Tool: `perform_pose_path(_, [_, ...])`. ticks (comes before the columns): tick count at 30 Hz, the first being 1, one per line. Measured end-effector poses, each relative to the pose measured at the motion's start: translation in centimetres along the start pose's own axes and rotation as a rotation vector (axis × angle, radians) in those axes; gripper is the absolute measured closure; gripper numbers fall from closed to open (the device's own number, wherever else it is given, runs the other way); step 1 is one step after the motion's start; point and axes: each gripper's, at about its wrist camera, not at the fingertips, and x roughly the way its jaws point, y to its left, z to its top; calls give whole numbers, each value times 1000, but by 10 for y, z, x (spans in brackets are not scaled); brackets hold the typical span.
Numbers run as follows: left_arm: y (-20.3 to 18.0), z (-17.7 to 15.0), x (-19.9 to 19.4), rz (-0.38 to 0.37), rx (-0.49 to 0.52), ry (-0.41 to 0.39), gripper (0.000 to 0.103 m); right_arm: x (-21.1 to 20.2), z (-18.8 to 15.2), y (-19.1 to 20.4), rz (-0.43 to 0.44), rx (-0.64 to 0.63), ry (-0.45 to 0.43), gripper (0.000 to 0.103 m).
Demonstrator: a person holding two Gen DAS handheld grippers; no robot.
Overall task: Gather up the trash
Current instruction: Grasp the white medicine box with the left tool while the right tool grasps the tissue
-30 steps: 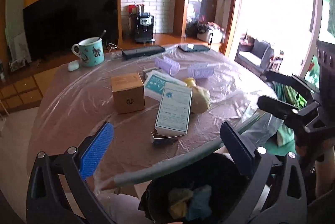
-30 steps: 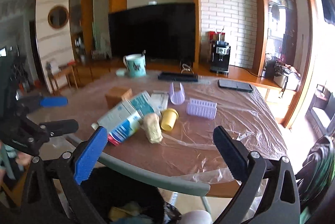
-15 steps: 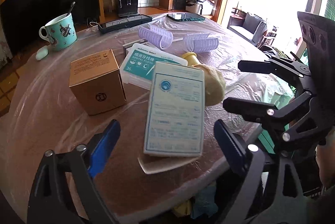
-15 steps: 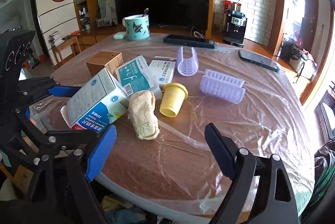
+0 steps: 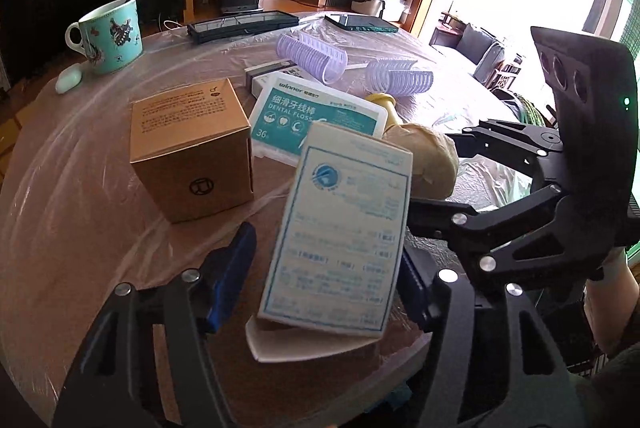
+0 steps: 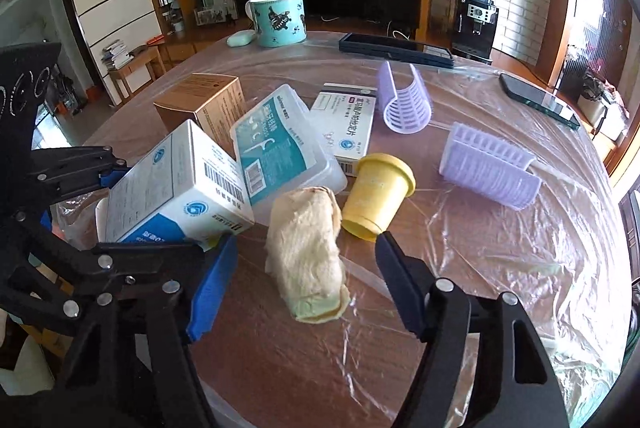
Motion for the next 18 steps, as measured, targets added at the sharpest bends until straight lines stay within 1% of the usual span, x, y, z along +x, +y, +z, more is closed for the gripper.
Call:
perform_pose_path(1, [0,0,1,2,2,2,41,0,0,1,-2,0,0,42])
perform_pose_path(2, [-1,0,2,2,5,9,46,0,0,1,-4,0,-1,49])
perform_pose_path(3, [0,0,3,10,6,15,49,0,0,1,-5,2,0,53])
perform_pose_path(4, [0,-1,3,20,4,15,53,-1,0,1,-5,3,-3,55])
perform_pose_path(5, [0,-2,3,22,3,15,53,-2,-1,2,-3,4,-9,62])
perform_pose_path(6, [1,-1,3,20,-2,13,54,-4,-2,2,0,5,-14,73])
perform_pose_path(7, [2,-1,3,15,-11,13,54,-5,-3,1,5,8,-18,77])
perform_pose_path(9, [5,-1,1,3,-33,13,54,-10,-6,0,29,25,-36,79])
perform_pose_path(12, [6,-3,0,-13,-50,17,54,-18,-8,-3,70,56,-59,80])
perform_pose_path(18, [4,-6,-6,-23,-69,-1,54,-30,-13,-4,86,82,-83,80])
